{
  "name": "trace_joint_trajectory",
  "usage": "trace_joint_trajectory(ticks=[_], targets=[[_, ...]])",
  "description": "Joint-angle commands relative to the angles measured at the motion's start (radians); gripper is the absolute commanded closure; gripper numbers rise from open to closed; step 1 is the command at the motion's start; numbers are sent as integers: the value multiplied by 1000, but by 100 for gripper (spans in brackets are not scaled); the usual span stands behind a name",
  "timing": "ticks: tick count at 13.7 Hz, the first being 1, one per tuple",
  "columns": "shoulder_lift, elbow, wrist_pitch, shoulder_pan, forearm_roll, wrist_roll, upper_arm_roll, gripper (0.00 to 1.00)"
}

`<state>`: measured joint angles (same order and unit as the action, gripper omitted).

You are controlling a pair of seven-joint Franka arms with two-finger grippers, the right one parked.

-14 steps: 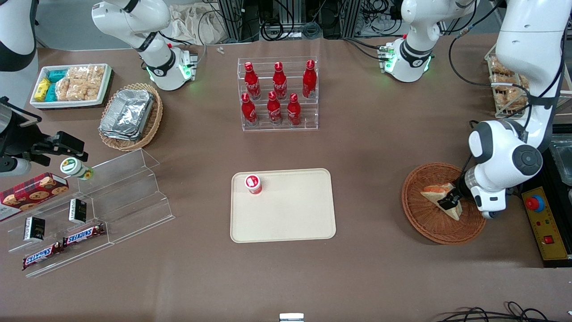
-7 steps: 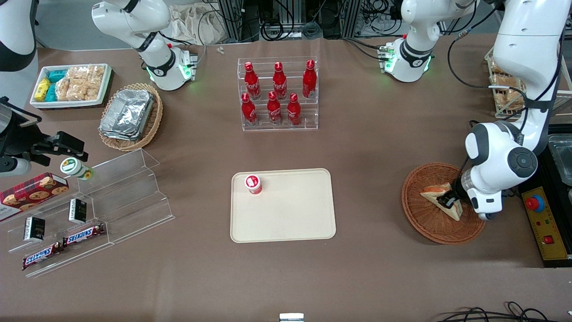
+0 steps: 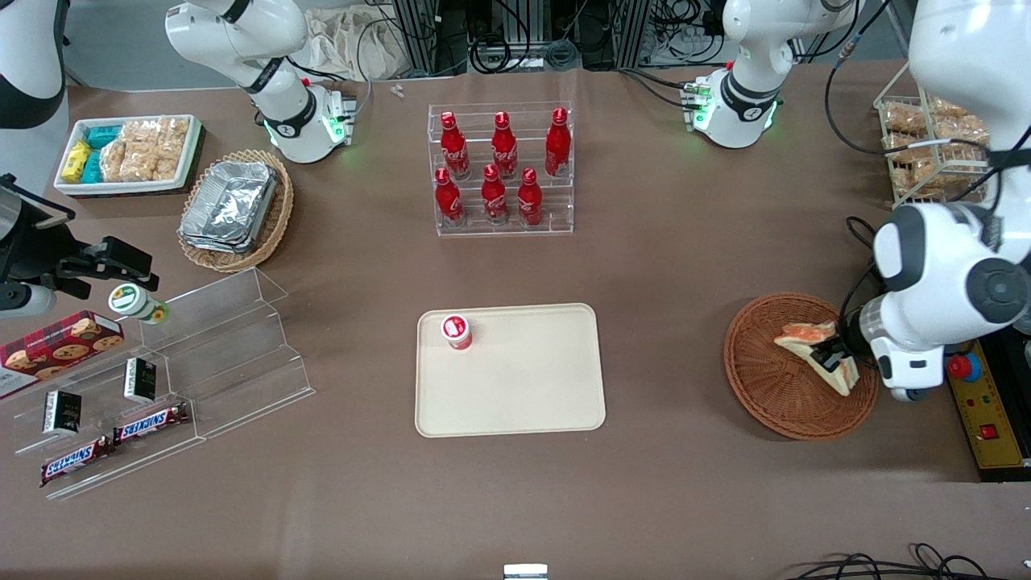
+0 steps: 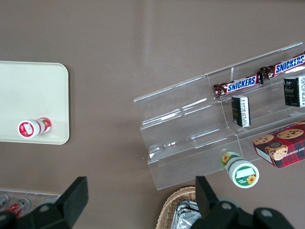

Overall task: Place sandwich from basket to tray
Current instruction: 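Lift the sandwich up out of the basket with the left gripper, then carry the held sandwich over to the white tray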

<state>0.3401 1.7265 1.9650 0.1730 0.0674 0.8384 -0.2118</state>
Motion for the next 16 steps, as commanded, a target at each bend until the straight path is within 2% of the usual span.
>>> trace_joint_trajectory(ticks=[1,4,6,8,12,16], targets=[[8,-198,-231,0,25,-24,-64,100],[11,-318,-337,0,25,-203,-167,100],[13,-317,-339,0,20,-292,-240,100],[22,-297,-338,-3,19,-289,-308,100],[132,-271,-218,-153,44,-268,-333,100],[328,-278,-51,-308,222,-121,-333,100]])
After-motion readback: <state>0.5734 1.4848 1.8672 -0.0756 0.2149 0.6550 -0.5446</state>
